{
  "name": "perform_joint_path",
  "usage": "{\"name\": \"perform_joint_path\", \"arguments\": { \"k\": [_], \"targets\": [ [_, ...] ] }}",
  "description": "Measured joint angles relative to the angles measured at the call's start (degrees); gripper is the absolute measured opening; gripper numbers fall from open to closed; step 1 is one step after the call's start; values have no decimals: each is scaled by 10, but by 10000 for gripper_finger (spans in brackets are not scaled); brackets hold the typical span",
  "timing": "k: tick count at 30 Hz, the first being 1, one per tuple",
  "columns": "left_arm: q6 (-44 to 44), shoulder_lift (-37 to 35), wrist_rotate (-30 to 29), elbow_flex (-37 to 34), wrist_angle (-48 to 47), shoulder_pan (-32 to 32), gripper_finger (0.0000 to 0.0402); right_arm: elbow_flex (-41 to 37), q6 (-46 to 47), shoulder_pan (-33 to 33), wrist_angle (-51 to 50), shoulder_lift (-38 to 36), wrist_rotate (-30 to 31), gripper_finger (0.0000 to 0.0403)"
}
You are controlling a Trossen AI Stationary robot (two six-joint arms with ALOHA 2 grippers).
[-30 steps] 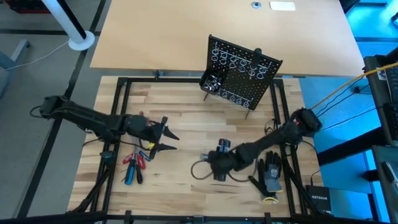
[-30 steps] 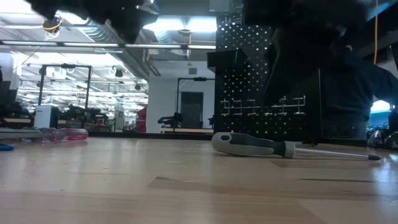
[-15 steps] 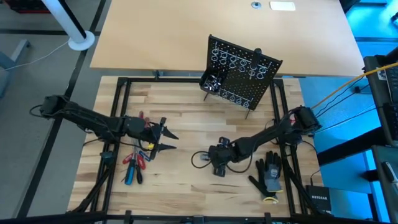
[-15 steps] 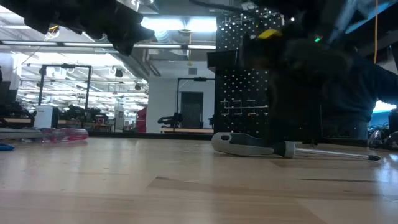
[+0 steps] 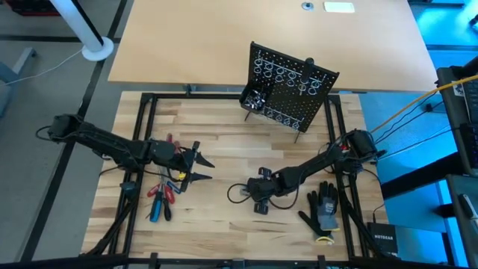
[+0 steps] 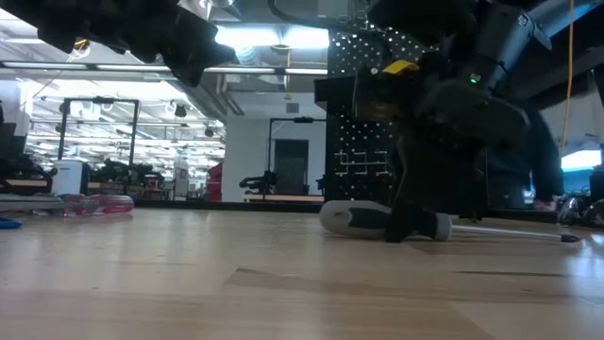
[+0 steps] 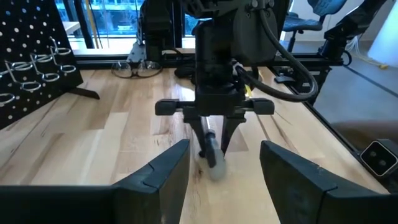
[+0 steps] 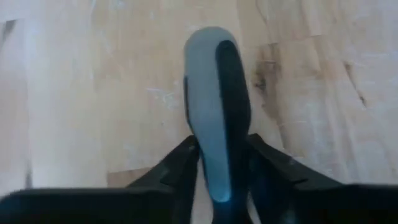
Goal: Hang tools onto peg board
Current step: Hang the right gray screwdriver on the black pegboard
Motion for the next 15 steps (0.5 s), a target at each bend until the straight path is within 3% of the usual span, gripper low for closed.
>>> {"name": "perform_joint_path", "arguments": {
  "k": [3, 7, 15],
  "targets": [
    [0, 0, 0, 0, 0, 0, 184, 0, -13, 0, 3, 0, 1, 86],
    [0, 0, 0, 0, 2, 0, 184, 7, -16, 2, -2, -16, 21, 86],
    [-3, 0, 0, 0, 1, 0, 184, 15, -32, 31, -27, -139, 166, 86]
  ]
}}
